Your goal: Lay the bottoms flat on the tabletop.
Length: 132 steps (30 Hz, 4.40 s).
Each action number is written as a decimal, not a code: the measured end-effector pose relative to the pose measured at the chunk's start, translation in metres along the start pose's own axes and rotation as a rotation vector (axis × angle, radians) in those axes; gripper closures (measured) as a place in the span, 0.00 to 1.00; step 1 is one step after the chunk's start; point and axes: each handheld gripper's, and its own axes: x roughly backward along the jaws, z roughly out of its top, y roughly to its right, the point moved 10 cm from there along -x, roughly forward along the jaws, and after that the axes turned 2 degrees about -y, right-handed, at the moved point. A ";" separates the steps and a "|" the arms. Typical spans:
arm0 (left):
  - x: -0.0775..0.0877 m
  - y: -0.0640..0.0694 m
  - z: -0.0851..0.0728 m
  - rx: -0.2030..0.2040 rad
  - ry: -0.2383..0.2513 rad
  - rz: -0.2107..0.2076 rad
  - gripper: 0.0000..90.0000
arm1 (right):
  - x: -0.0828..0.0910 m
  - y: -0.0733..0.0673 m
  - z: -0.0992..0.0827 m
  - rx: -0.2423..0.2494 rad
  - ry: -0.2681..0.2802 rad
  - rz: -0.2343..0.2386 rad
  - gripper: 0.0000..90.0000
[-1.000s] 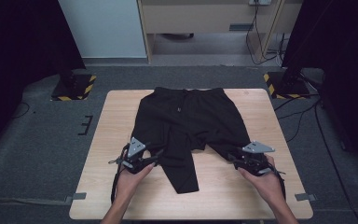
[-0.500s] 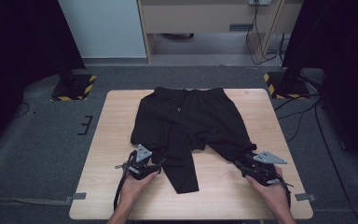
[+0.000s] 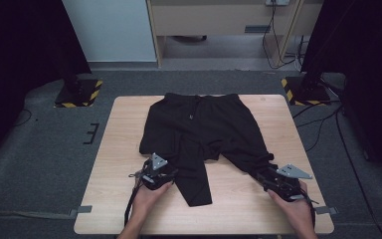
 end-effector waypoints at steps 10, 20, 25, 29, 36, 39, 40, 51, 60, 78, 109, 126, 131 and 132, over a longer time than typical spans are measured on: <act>0.002 -0.001 0.000 -0.025 0.009 0.038 0.93 | -0.005 0.006 -0.009 0.013 -0.035 -0.031 0.45; 0.024 -0.005 -0.016 -0.038 -0.015 -0.030 0.97 | -0.009 0.007 -0.014 0.002 -0.069 -0.030 0.43; 0.049 -0.022 -0.025 -0.008 -0.005 -0.032 0.97 | -0.010 0.005 -0.018 0.019 -0.102 -0.022 0.47; 0.073 -0.029 -0.041 -0.024 -0.015 -0.028 0.97 | -0.009 0.004 -0.020 0.034 -0.116 -0.027 0.51; 0.104 -0.045 -0.067 -0.023 -0.029 -0.009 0.97 | -0.004 0.006 -0.022 0.065 -0.123 -0.045 0.77; 0.112 -0.055 -0.079 -0.005 -0.041 -0.003 0.97 | -0.001 0.004 -0.024 0.086 -0.136 -0.038 0.84; 0.114 -0.057 -0.082 0.000 -0.043 -0.004 0.97 | 0.002 0.001 -0.025 0.079 -0.143 -0.025 0.86; 0.114 -0.063 -0.086 0.021 -0.047 0.008 0.94 | 0.043 -0.021 -0.051 0.132 -0.215 0.066 0.91; 0.121 -0.066 -0.073 0.055 0.039 0.054 0.62 | 0.057 -0.029 -0.022 0.127 -0.077 0.091 0.62; 0.101 -0.019 -0.063 -0.064 0.027 -0.069 0.43 | -0.015 -0.068 0.008 0.233 -0.136 0.115 0.96; 0.092 -0.022 -0.078 -0.078 -0.102 -0.077 0.90 | -0.010 -0.038 -0.014 0.148 -0.175 0.087 0.65; 0.109 -0.029 -0.092 -0.035 -0.137 -0.108 0.98 | 0.018 -0.058 -0.039 0.145 -0.204 0.118 0.65; 0.112 -0.026 -0.084 -0.041 -0.080 -0.100 0.92 | 0.028 -0.072 -0.044 0.135 -0.239 0.160 0.60; 0.113 -0.025 -0.079 -0.043 -0.054 -0.099 0.90 | 0.029 -0.072 -0.042 0.139 -0.236 0.157 0.60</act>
